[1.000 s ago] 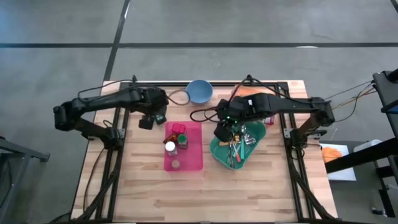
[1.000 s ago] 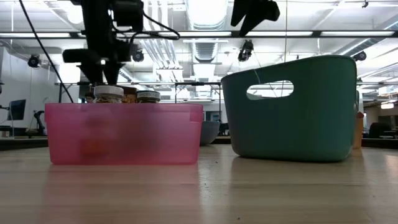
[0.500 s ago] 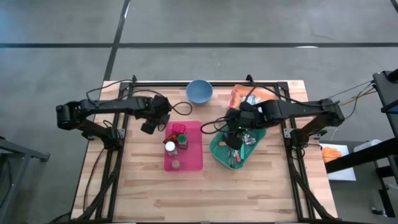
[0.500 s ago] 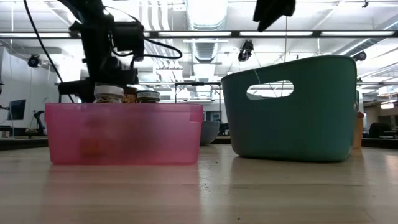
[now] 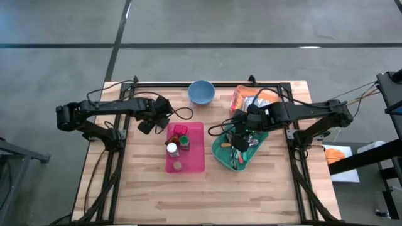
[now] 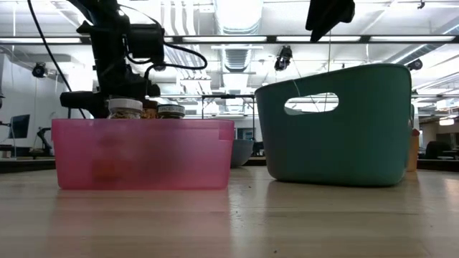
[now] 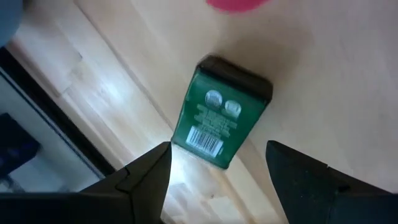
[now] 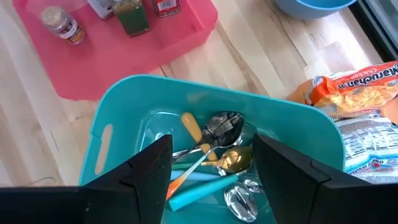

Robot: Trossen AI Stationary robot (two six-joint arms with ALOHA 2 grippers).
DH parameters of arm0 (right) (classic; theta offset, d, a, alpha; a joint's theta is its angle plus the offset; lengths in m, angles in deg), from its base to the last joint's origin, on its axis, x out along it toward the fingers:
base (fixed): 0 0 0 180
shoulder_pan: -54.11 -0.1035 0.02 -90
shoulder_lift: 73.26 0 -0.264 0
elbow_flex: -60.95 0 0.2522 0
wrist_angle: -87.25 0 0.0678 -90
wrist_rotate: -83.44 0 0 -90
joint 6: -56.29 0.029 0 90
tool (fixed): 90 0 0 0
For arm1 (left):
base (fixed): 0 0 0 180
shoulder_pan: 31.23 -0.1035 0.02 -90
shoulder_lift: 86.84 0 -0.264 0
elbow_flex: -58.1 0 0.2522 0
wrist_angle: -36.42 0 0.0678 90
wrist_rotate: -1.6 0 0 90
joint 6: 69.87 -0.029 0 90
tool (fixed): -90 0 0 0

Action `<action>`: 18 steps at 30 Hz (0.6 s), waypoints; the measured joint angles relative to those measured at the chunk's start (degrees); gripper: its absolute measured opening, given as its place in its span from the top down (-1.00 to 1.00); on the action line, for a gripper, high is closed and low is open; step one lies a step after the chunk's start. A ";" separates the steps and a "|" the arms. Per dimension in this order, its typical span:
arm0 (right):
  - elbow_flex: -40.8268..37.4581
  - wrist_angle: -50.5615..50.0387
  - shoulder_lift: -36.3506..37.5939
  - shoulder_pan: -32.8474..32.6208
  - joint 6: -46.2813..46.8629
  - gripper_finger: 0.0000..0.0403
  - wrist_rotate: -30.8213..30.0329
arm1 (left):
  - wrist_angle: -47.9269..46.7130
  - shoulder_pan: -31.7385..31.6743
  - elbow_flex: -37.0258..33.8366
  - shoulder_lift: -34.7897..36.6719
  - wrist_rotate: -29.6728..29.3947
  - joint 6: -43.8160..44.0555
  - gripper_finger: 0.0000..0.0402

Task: Pick & Place Food Item
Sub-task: Put the black spice can into the red bin

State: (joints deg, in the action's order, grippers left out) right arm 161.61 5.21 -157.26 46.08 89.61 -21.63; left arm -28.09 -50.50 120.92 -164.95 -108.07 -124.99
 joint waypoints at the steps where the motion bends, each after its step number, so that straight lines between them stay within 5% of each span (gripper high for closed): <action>1: -0.07 0.00 0.00 0.00 0.02 -0.09 0.00 | -0.25 0.00 0.00 0.00 -0.70 -0.69 -0.31; 18: -2.69 1.79 0.00 -0.01 3.28 -0.09 0.05 | -1.45 0.00 -0.58 -0.07 -0.02 -1.94 -0.31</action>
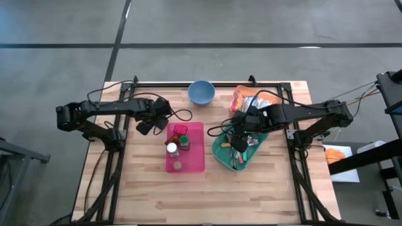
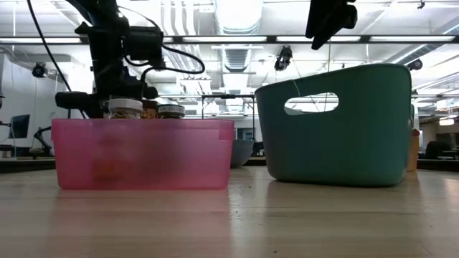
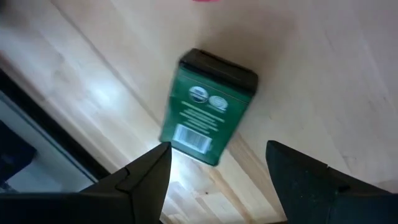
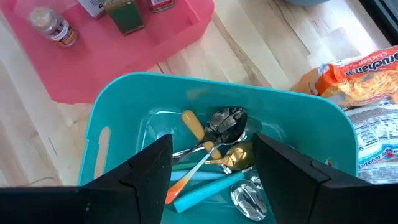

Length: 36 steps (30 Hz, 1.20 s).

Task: Pick & Place Food Item
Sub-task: Put the black spice can into the red bin

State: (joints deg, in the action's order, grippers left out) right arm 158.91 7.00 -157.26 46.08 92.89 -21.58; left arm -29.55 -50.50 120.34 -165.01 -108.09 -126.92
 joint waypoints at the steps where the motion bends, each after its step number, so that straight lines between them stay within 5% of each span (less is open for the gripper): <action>1: 0.00 -0.02 0.00 -0.13 0.21 -0.09 0.03 | -0.22 0.00 -0.23 -0.02 0.02 -0.02 -0.31; 36: 0.11 1.30 0.00 -2.24 3.56 -0.09 -0.05 | 2.07 3.40 -2.00 -0.04 -0.30 -2.79 -0.31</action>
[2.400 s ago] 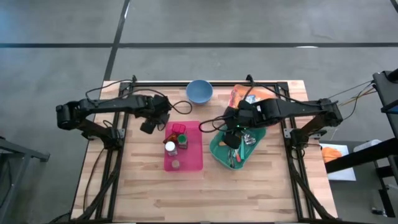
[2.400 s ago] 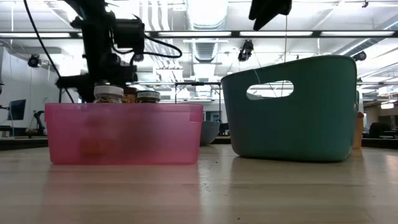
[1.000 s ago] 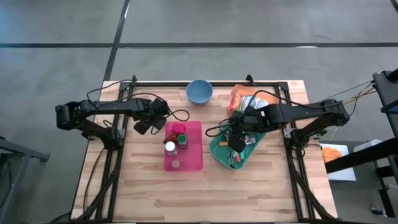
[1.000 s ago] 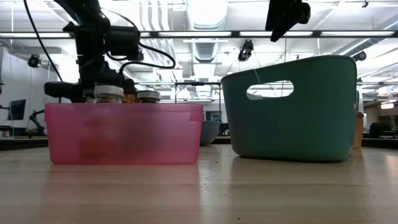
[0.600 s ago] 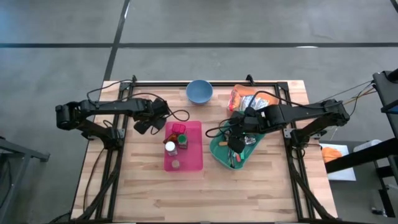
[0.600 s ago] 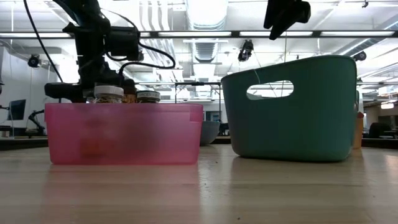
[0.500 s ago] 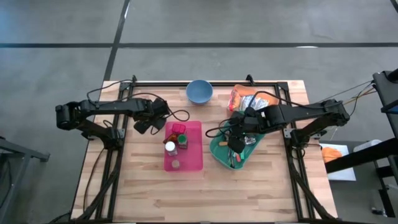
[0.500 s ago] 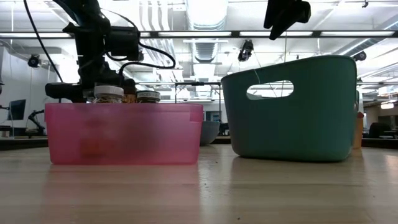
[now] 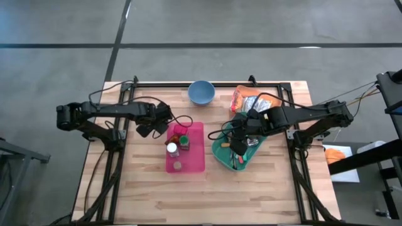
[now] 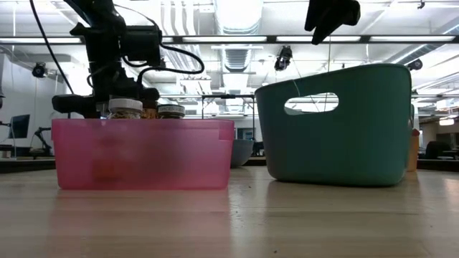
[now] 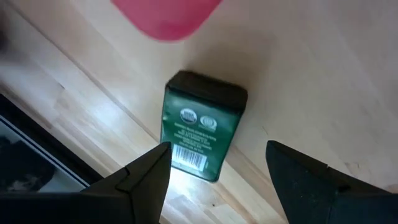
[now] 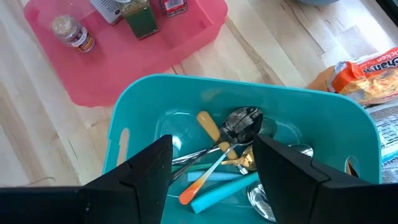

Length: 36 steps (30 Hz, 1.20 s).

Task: Pick & Place Food Item
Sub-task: Put the black spice can into the red bin

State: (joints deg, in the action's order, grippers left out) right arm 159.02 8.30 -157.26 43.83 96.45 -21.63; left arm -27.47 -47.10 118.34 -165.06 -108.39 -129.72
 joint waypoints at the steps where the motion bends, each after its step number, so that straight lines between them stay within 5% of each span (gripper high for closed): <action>1: 0.00 0.02 0.00 0.00 0.00 -0.09 0.00 | 0.13 0.34 0.00 0.00 0.00 -0.07 -0.31; 11: 0.00 1.44 0.00 0.00 0.00 -0.09 0.00 | 1.25 2.73 0.13 0.09 0.18 1.34 -0.31; 16: 0.00 1.58 0.00 0.00 0.24 -0.09 0.01 | 1.19 3.09 0.04 -0.03 0.43 9.93 -0.31; 28: 0.00 1.68 0.00 -1.48 1.49 -0.09 0.00 | 0.43 3.07 0.07 -0.31 5.66 7.48 -0.32; 36: 0.00 1.70 -0.02 -2.28 1.95 -0.09 0.01 | -0.02 3.02 0.02 -0.31 5.82 7.22 -0.76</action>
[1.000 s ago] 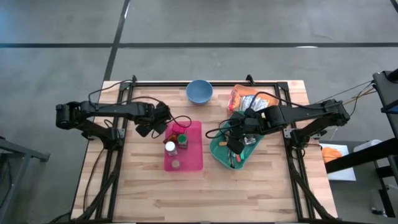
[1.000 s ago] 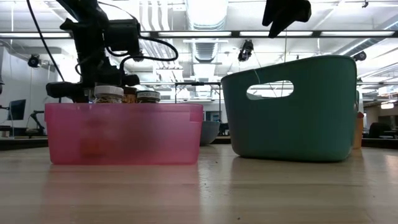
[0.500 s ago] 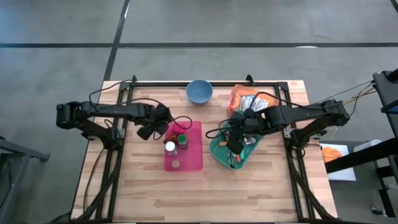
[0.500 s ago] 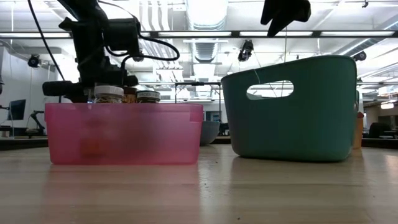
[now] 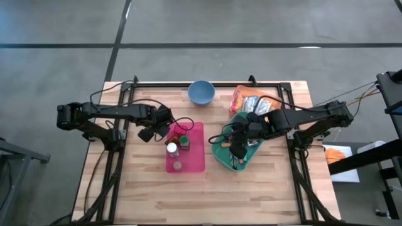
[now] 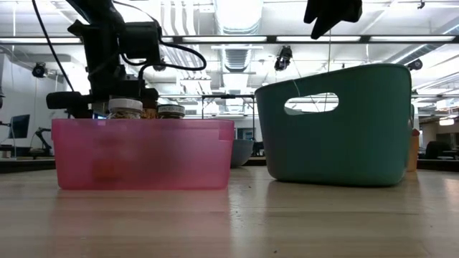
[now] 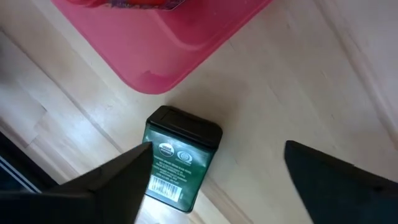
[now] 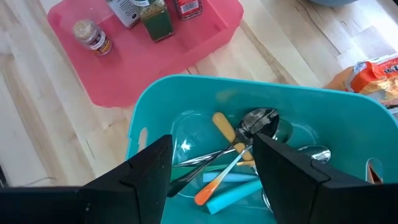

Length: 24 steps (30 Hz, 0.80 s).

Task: Pick & Place Food Item
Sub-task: Put the black spice can into the red bin

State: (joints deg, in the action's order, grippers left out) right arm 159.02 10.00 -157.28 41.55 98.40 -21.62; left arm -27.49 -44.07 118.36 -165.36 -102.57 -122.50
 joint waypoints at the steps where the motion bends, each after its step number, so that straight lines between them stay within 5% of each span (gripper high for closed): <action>1: 0.00 0.01 0.00 -0.17 0.21 -0.09 -0.03 | 0.00 0.00 0.00 0.00 -0.19 0.52 -0.85; 4: 0.00 0.00 0.00 -0.36 0.72 -0.09 -0.06 | 0.05 0.00 -0.02 0.00 -0.23 0.88 -0.96; 18: -0.03 0.07 -0.02 -1.84 1.42 -0.09 -0.18 | 1.38 0.00 -0.12 0.02 -0.36 8.02 -0.52; 24: -0.17 0.65 -0.04 -1.85 1.42 -0.09 -0.54 | 4.09 -0.02 -1.29 -0.02 -0.38 -2.06 -0.41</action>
State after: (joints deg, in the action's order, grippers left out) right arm 158.85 10.64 -157.33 39.70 99.82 -22.15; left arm -23.40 -44.09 117.07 -165.39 -102.95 -124.56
